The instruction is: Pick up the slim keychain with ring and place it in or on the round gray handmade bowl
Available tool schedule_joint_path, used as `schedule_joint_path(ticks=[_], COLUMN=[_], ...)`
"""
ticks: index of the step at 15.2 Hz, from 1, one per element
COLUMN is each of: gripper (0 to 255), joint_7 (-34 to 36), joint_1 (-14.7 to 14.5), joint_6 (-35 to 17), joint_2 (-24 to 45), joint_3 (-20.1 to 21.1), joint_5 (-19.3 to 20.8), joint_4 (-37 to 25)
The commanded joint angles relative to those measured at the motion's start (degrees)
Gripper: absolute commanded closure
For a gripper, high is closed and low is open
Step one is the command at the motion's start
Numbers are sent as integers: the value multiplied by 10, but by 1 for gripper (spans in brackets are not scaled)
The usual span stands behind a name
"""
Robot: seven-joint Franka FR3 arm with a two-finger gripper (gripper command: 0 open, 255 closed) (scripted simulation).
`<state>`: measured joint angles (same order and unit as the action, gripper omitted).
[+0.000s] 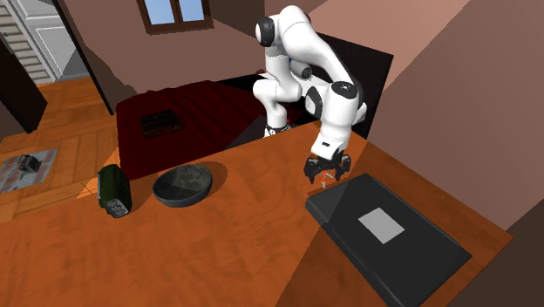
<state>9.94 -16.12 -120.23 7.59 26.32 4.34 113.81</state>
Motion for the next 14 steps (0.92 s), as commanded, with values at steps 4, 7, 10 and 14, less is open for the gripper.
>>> schedule_joint_path(ticks=[4,7,10,14], gripper=[0,255,255,255], joint_7=[0,0,1,4], joint_1=[0,0,0,-2], joint_6=[-3,-3,-2,-8], joint_2=[1,1,2,-3], joint_3=[0,0,0,2], joint_5=[1,1,1,-1], joint_4=[2,2,-1,11])
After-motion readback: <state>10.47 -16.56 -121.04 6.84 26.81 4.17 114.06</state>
